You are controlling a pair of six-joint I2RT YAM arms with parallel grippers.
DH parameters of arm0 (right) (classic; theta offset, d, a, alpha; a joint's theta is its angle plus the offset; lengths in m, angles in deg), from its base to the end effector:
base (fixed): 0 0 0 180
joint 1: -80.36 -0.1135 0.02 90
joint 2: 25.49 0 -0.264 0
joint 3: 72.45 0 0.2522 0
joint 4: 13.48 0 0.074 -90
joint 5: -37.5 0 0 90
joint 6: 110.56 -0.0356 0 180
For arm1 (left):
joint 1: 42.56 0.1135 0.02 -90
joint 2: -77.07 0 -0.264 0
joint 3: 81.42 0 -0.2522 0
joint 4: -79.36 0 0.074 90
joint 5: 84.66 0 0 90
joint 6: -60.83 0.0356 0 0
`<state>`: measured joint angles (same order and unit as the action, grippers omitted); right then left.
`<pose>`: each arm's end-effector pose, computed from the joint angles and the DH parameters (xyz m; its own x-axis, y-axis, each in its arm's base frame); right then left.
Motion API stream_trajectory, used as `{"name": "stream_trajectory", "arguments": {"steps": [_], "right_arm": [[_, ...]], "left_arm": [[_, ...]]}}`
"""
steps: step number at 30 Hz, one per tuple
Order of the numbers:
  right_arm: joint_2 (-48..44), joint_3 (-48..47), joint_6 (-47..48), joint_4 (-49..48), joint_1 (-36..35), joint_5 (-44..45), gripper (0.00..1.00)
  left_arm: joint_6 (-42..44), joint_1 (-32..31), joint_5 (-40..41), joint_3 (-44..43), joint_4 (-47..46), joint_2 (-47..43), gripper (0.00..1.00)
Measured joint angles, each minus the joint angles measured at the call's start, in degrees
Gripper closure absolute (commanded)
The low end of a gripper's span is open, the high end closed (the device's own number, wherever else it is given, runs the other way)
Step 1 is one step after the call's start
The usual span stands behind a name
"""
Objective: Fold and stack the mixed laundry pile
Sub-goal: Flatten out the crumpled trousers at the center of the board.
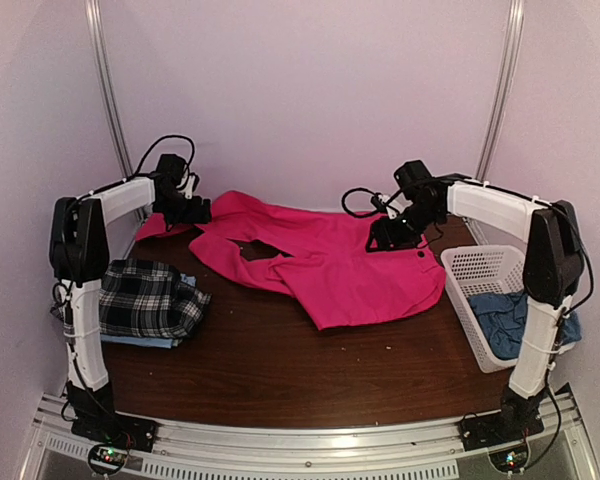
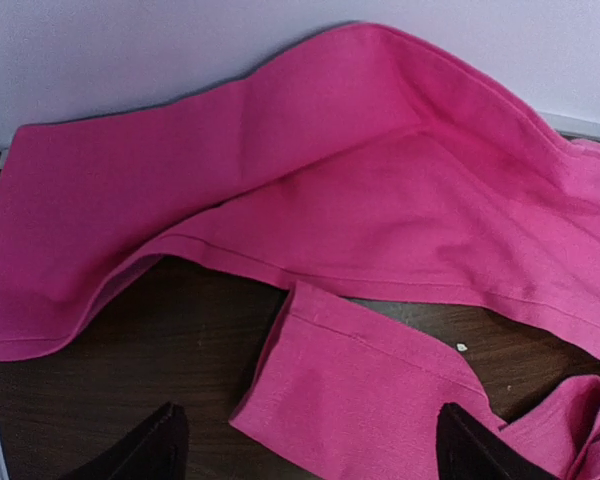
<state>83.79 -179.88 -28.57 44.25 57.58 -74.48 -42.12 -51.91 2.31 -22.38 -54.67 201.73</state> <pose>0.3760 0.1724 0.2623 -0.8617 -0.2217 -0.4564 -0.4178 0.8205 0.3902 0.4859 -0.0819 0.2309 -0.7770 -0.0989 -0.6217 0.0224 0.9826 -0.1843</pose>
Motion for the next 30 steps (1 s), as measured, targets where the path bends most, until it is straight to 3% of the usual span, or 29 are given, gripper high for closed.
{"name": "stream_trajectory", "arguments": {"steps": [9,11,12,17,25,30], "right_arm": [[8.31,-3.85,0.11,-0.37,-0.09,-0.24,0.39],[9.94,-4.59,0.11,-0.50,-0.09,-0.22,0.39],[10.58,-4.68,0.11,-0.55,-0.09,-0.22,0.38],[12.20,-4.68,0.26,-0.22,-0.09,0.57,0.39],[12.68,-2.64,0.22,0.44,-0.09,4.33,0.40],[12.68,0.24,0.07,1.99,-0.07,7.02,0.40]], "left_arm": [[-0.79,-1.81,0.70,-10.64,8.96,13.79,0.14],[-1.07,-1.92,2.25,-12.83,11.45,16.31,0.20],[-0.94,-1.97,3.15,-13.88,12.59,17.35,0.29],[-1.51,-1.73,5.27,-16.26,17.00,18.14,1.00],[-5.51,4.31,6.93,-4.87,17.75,4.59,1.00],[-7.37,11.30,11.93,-6.86,15.76,-6.14,1.00]]}}
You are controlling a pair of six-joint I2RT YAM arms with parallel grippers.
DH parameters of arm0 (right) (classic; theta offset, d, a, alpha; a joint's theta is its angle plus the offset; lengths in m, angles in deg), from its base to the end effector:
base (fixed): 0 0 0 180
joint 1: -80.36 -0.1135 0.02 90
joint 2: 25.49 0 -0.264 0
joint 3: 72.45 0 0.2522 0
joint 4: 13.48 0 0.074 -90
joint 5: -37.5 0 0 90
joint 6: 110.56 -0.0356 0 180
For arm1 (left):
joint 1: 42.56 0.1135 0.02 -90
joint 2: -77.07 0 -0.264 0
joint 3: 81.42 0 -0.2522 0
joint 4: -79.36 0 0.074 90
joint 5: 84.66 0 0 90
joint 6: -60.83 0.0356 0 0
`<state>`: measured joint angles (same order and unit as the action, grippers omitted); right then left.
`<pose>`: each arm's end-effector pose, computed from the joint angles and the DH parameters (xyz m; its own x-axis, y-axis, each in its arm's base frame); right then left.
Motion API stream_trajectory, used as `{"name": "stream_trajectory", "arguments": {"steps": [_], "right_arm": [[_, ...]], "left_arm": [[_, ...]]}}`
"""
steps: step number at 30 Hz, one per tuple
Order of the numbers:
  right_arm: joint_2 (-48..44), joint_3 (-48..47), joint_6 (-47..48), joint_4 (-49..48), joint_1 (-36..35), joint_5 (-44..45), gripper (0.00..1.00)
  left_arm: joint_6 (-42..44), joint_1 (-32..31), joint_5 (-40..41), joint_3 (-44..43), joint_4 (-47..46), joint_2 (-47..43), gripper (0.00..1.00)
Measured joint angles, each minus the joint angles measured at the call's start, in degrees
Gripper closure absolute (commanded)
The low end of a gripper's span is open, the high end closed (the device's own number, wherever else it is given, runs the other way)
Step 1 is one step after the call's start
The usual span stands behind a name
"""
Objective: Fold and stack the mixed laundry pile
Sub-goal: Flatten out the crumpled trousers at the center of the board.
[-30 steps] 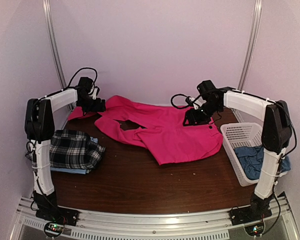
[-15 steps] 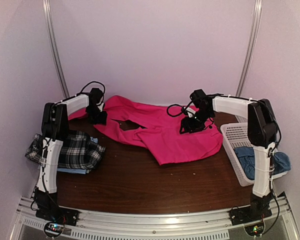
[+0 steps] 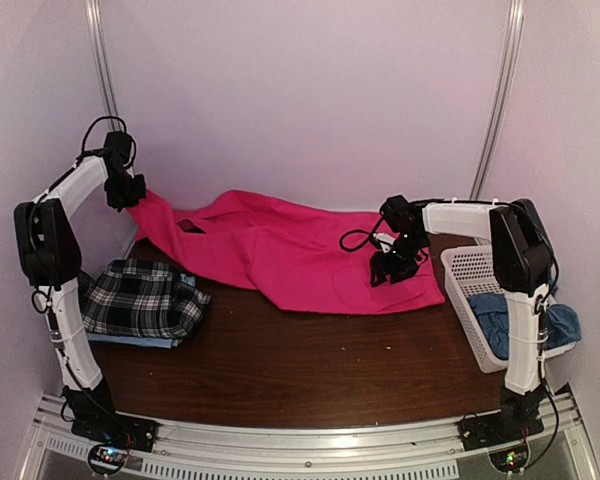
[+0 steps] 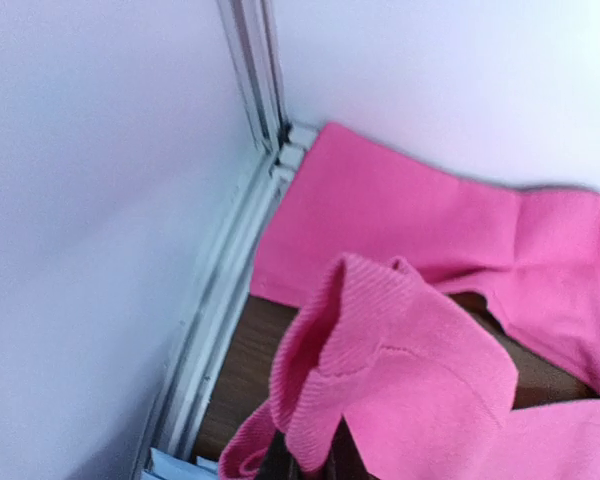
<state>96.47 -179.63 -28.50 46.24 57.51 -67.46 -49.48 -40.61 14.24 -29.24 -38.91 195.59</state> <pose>0.3951 0.1764 0.1687 -0.9401 -0.2513 -0.2303 -0.3119 0.9069 0.2833 0.4610 0.0212 0.2997 -0.6985 -0.3669 -0.6144 -0.3949 0.9136 -0.0966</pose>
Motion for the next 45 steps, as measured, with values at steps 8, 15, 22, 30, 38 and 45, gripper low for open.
{"name": "stream_trajectory", "arguments": {"steps": [8,15,22,30,38,45], "right_arm": [[0.00,1.05,-1.11,2.25,0.72,3.69,0.41],[-0.48,2.51,-0.96,2.16,0.85,4.59,0.41],[-5.01,9.73,0.57,1.20,0.22,4.83,0.42],[-11.56,18.95,0.35,2.08,-2.71,4.76,0.42],[-12.76,19.56,-0.52,6.05,-7.02,4.17,0.39],[-14.43,14.75,-0.33,4.55,-6.97,2.32,0.41]], "left_arm": [[2.99,-0.50,4.52,0.81,-7.87,-9.68,1.00],[5.92,0.44,9.18,-7.30,-2.08,-4.94,1.00],[7.13,0.98,11.65,0.46,2.89,-3.43,1.00],[7.85,1.01,14.56,7.15,3.80,-2.21,1.00],[8.66,1.01,15.91,6.71,4.02,-1.16,0.57],[9.75,1.01,11.61,4.61,3.91,0.76,0.44]]}}
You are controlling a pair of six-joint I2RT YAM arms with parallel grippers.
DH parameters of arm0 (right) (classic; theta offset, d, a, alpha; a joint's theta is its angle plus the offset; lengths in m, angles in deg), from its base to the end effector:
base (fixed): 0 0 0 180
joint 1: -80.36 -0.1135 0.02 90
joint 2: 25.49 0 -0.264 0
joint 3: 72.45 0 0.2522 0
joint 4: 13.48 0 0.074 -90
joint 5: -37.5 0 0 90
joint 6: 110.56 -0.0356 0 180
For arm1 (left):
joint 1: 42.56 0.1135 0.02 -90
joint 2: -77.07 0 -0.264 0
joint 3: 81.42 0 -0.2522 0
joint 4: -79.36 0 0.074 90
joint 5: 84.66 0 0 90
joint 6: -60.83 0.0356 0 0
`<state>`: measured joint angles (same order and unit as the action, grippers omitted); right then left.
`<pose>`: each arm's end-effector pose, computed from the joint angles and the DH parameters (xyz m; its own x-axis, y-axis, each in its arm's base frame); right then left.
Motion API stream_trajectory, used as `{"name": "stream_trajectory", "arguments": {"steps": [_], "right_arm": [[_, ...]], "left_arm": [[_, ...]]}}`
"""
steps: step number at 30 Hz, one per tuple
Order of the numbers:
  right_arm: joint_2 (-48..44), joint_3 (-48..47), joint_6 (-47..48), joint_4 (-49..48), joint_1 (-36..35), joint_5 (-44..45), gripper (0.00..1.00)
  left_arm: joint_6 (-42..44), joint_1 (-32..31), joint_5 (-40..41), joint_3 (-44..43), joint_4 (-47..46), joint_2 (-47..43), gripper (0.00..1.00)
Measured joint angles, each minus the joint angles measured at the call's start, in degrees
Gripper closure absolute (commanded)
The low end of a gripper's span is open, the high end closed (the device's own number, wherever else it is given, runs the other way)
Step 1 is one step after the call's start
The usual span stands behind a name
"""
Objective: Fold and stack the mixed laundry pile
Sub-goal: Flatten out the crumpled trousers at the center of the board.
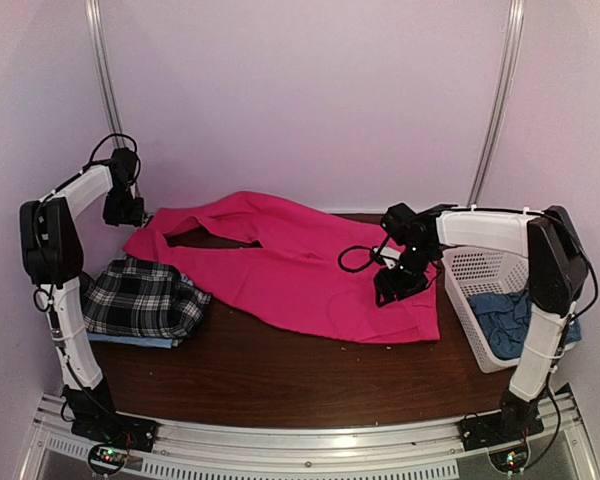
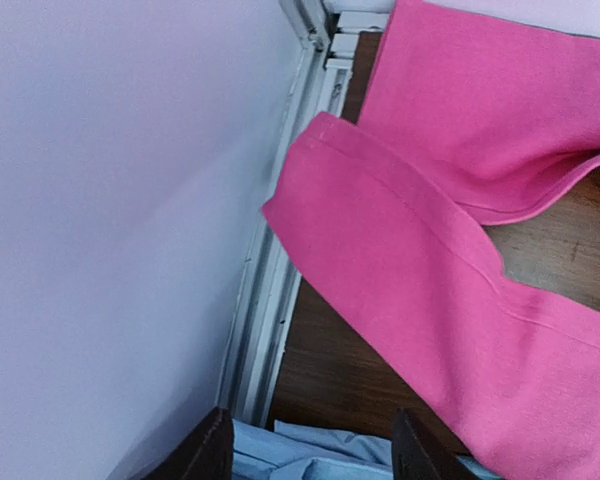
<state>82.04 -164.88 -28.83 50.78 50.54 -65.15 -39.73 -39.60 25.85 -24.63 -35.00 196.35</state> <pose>0.3111 0.1873 0.1927 -0.9186 -0.3648 -0.1518 -0.3922 0.8881 0.2395 0.4504 0.0358 0.2665 -0.8252 -0.2145 -0.5224 -0.3717 0.9028 0.2164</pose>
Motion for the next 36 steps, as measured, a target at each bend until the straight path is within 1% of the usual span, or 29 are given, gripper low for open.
{"name": "stream_trajectory", "arguments": {"steps": [7,10,14,16,19,21,22,24,27,30,32,36], "right_arm": [[-7.39,0.17,3.39,-3.08,-0.81,-3.50,0.43],[-8.04,0.24,5.01,-3.69,-2.08,-4.04,0.43],[-6.40,-0.66,5.38,-3.32,-2.89,-4.04,0.42],[-3.91,-4.00,5.03,-3.10,-2.45,-3.93,0.42],[2.58,-14.86,3.74,-3.23,-0.26,-2.97,0.42],[7.04,-22.75,2.97,-3.15,1.62,-1.81,0.42],[9.31,-26.47,2.51,-3.50,2.56,-1.27,0.42],[12.90,-31.93,2.08,-3.65,3.80,-0.42,0.42],[17.49,-36.81,1.36,-3.78,5.46,0.28,0.42],[21.24,-38.80,0.46,-3.96,5.70,0.09,0.42],[23.96,-39.74,-0.02,-3.96,5.57,-0.22,0.42],[28.24,-40.15,-0.74,-3.52,5.40,-0.20,0.42]], "left_arm": [[2.08,-1.27,-7.06,0.90,-2.38,-0.57,0.40],[3.04,-2.16,-11.02,3.65,-3.96,-1.92,0.38],[4.76,-4.22,-18.38,6.03,-6.45,-2.71,0.37],[5.42,-5.95,-21.40,6.08,-7.69,-2.67,0.37],[5.81,-8.52,-24.83,5.73,-10.27,-2.29,0.36],[5.79,-10.10,-26.47,4.13,-11.65,-0.72,0.34],[5.77,-10.69,-26.99,2.86,-12.44,0.57,0.32],[5.42,-11.37,-27.10,-0.04,-13.77,3.72,0.29],[4.26,-11.54,-25.42,-7.48,-15.39,10.86,0.23],[2.82,-11.30,-21.70,-16.04,-16.63,18.45,0.19],[1.86,-10.99,-19.34,-20.17,-17.59,22.69,0.20],[1.14,-9.90,-17.22,-23.93,-17.42,28.59,0.31]]}}
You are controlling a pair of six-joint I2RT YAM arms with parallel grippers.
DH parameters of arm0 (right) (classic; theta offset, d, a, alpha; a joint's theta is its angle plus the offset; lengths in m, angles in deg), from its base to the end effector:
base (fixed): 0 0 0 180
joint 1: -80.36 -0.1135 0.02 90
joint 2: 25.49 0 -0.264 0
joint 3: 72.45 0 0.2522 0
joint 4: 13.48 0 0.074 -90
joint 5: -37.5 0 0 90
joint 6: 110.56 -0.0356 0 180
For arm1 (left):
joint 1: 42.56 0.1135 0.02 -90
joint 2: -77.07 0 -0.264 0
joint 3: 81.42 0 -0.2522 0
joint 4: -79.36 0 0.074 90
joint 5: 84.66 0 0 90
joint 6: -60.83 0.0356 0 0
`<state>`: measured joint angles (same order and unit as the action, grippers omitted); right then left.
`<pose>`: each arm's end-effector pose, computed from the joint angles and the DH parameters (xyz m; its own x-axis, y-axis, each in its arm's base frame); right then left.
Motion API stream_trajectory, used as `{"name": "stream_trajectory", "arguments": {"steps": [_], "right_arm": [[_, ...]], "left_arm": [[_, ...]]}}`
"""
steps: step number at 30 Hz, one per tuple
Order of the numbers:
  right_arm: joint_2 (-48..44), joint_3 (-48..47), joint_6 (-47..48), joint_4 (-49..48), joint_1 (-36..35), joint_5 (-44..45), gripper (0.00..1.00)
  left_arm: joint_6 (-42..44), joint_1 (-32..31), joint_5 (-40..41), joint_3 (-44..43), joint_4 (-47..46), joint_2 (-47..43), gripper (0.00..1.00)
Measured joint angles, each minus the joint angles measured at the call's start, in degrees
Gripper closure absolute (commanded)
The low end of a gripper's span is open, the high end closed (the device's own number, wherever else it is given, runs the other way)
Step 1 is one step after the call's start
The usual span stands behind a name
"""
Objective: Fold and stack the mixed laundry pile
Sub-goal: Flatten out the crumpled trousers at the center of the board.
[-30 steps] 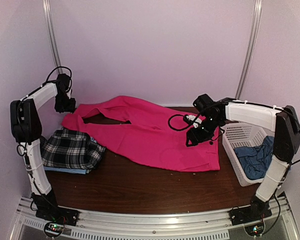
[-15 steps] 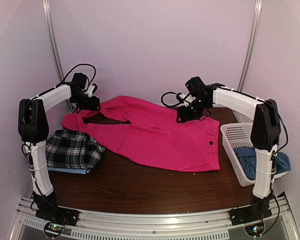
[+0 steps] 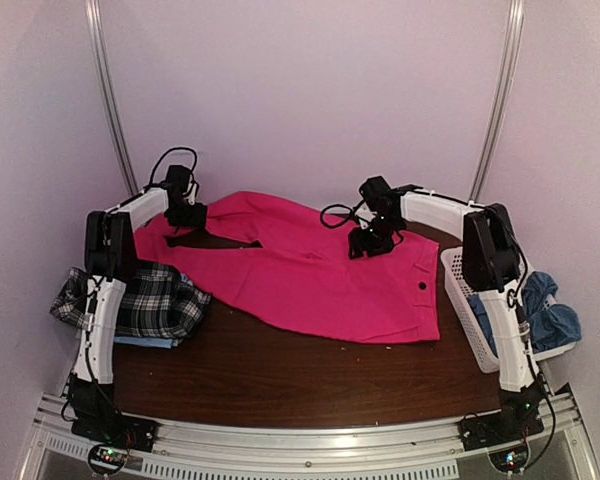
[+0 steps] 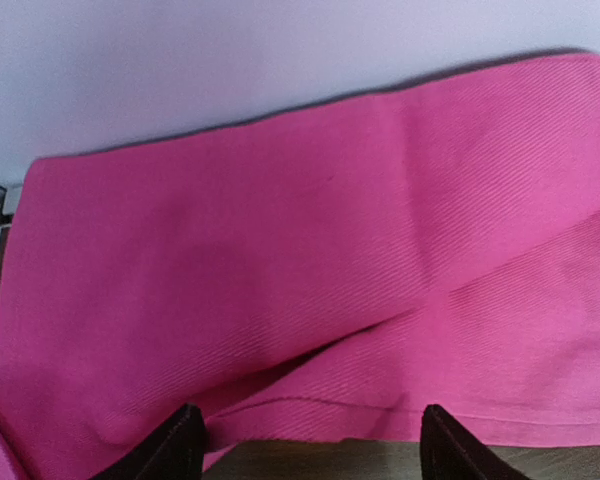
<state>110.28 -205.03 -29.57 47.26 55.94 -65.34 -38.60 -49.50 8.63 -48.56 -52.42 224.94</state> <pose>0.4600 0.2175 0.1860 -0.8849 -0.2341 -0.4028 -0.3579 0.8951 0.2660 0.5638 -0.0666 0.1681 -0.7521 -0.0732 -0.6549 -0.0406 0.9971 -0.0649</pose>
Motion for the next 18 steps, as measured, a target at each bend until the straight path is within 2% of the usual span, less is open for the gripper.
{"name": "stream_trajectory", "arguments": {"steps": [8,13,16,18], "right_arm": [[1.84,-0.07,0.17,1.27,-0.11,0.04,0.42],[1.38,2.67,1.16,0.92,-0.46,-0.02,0.43],[-0.24,5.66,1.86,-0.09,-0.79,0.09,0.44],[-1.66,8.28,2.23,-0.39,-1.01,0.04,0.45]], "left_arm": [[3.80,1.73,3.39,-0.37,7.58,2.19,0.45],[6.08,1.88,6.29,-1.53,13.53,2.23,0.68],[6.82,1.95,7.15,0.13,13.75,1.31,0.70],[7.28,2.08,6.69,5.46,11.63,-1.64,0.71]]}}
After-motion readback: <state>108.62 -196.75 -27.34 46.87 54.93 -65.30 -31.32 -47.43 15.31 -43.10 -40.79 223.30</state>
